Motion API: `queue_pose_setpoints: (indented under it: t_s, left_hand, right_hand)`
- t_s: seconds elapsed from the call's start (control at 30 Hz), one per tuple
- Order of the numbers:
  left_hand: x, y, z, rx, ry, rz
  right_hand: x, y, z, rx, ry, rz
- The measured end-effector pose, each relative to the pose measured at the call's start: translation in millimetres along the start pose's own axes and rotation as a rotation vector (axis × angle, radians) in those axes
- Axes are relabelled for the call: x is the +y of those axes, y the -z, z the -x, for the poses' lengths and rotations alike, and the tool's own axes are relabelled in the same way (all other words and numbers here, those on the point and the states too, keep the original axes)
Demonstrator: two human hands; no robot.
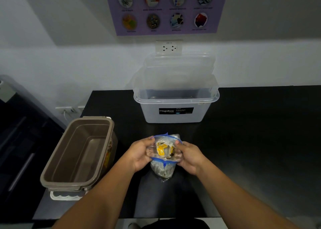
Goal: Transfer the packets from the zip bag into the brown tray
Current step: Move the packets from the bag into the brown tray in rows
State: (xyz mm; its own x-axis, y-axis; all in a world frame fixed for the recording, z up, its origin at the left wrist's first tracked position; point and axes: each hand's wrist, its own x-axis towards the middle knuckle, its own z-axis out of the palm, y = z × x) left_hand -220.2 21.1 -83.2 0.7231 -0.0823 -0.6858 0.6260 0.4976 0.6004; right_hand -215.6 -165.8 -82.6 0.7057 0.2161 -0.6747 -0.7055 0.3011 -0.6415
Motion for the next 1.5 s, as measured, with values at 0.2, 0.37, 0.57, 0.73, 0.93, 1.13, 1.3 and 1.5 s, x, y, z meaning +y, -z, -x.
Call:
queue_pose_setpoints:
  t_s: [0.2, 0.37, 0.57, 0.73, 0.93, 1.13, 1.3, 1.5]
  left_hand:
    - [-19.6, 7.5, 7.5, 0.173, -0.026, -0.1]
    - [-35.3, -0.3, 5.7, 0.202, 0.009, 0.032]
    - [-44.8, -7.8, 2.8, 0.232, -0.059, 0.102]
    - [-57.0, -18.1, 6.7, 0.298, -0.143, -0.016]
    - [-64.6, -22.5, 17.6, 0.366, -0.195, -0.048]
    - [-63.5, -15.8, 24.0, 0.393, -0.223, -0.239]
    - [-60.6, -3.2, 33.6, 0.595, -0.567, -0.949]
    - [-63.5, -10.1, 44.7, 0.652, -0.889, -1.273]
  right_hand:
    - [10.6, -3.1, -0.2, 0.093, 0.063, 0.018]
    - [21.5, -6.0, 1.0, 0.165, 0.155, 0.187]
    - [19.8, -1.3, 3.7, 0.193, -0.046, 0.225]
    - [8.9, 0.0, -5.5, 0.171, -0.161, -0.145]
    - [21.0, 2.7, -1.6, -0.022, -0.195, -0.143]
    - [21.1, 4.3, 4.0, -0.038, -0.087, 0.052]
    - [21.7, 7.2, 2.4, -0.035, -0.023, 0.152]
    - [20.5, 5.6, 4.9, -0.039, -0.004, 0.175]
